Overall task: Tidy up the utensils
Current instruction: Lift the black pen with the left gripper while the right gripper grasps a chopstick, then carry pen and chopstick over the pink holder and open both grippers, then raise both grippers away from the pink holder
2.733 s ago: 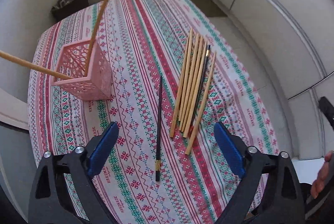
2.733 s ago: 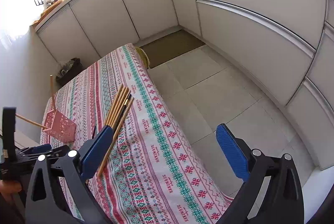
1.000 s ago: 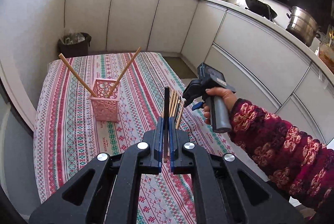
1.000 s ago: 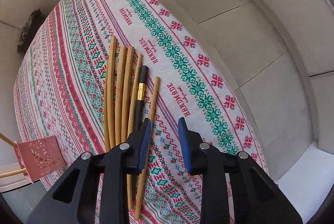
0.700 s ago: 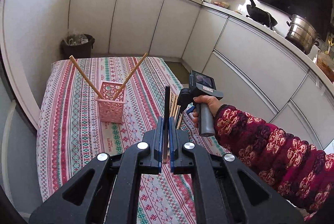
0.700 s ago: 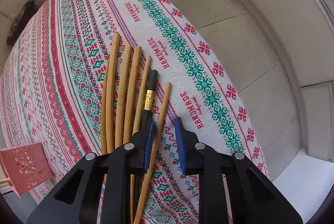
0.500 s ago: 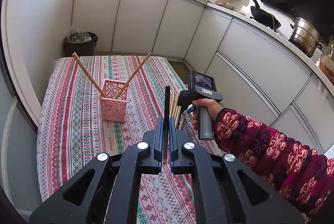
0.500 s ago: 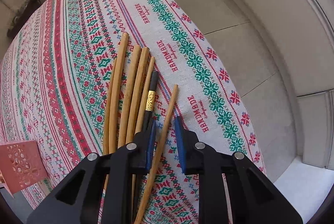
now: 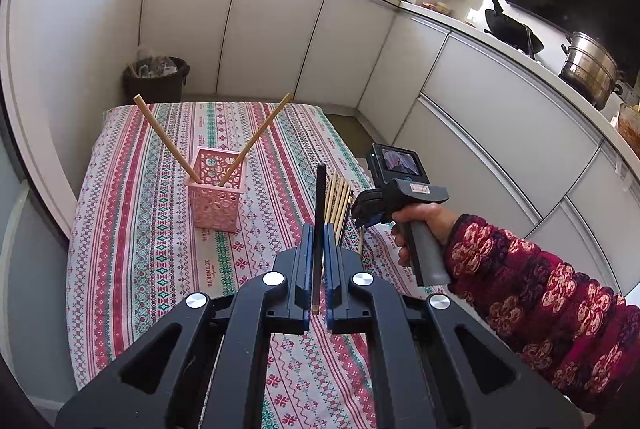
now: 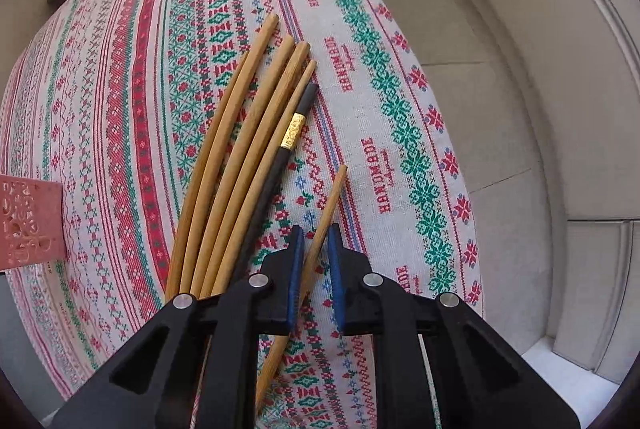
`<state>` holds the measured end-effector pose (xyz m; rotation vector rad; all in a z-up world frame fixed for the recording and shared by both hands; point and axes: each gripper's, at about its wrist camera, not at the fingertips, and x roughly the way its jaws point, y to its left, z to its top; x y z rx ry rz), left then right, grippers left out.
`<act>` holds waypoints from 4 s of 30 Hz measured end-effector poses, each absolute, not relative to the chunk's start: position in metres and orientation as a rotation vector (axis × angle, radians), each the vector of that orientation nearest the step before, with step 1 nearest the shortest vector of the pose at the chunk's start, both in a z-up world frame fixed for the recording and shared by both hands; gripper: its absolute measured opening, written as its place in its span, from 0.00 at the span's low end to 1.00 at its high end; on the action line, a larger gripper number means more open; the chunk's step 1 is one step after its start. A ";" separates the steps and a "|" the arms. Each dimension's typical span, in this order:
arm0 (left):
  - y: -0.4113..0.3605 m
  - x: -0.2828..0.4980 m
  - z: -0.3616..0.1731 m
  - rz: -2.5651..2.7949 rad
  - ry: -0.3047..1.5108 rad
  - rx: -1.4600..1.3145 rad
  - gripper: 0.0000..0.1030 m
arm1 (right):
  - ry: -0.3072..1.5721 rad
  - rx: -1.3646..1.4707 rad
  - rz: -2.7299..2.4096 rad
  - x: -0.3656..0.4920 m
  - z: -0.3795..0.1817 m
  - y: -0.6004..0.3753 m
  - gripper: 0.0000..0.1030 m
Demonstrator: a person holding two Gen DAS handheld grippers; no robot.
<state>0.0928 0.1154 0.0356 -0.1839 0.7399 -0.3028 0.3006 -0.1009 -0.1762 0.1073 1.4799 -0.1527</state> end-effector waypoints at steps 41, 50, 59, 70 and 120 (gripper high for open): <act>0.127 0.127 0.094 -0.013 0.363 -0.148 0.04 | 0.445 0.114 0.180 0.131 0.134 -0.041 0.05; 0.138 0.188 0.068 0.058 0.342 -0.109 0.04 | 0.394 0.129 0.256 0.166 0.134 -0.012 0.06; 0.150 0.212 0.021 0.046 0.386 -0.121 0.07 | 0.417 0.177 0.292 0.195 0.109 -0.005 0.06; 0.180 0.157 0.092 0.104 0.243 -0.215 0.23 | 0.372 0.150 0.316 0.204 0.101 0.030 0.05; 0.141 0.126 0.077 0.206 0.299 -0.099 0.93 | 0.459 0.215 0.068 0.147 0.088 -0.070 0.93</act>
